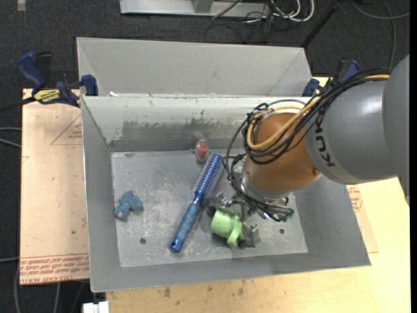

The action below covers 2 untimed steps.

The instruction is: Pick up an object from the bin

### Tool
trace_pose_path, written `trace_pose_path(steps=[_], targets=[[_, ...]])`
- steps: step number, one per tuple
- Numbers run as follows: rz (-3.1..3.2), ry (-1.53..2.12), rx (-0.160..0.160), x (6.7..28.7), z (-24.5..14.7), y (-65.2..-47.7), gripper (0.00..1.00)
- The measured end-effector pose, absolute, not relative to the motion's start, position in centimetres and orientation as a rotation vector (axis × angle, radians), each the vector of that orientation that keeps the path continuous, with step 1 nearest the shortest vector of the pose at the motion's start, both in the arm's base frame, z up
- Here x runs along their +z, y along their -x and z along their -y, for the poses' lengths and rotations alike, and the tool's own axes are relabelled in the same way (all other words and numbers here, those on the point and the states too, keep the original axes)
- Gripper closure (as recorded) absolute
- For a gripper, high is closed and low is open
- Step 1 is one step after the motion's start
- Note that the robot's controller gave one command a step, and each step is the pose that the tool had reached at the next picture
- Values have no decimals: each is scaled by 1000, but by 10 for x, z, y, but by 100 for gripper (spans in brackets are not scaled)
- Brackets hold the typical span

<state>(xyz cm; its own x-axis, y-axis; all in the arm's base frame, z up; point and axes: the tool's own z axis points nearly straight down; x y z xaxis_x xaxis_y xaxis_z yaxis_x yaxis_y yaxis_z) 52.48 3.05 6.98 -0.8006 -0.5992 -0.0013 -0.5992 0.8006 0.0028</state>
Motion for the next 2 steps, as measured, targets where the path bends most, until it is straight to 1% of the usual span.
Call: trace_pose_path(steps=[1,2], targets=[[-2981,990,3,70,-29,-525,100],[-2981,954,-4,232,-11,-539,100]])
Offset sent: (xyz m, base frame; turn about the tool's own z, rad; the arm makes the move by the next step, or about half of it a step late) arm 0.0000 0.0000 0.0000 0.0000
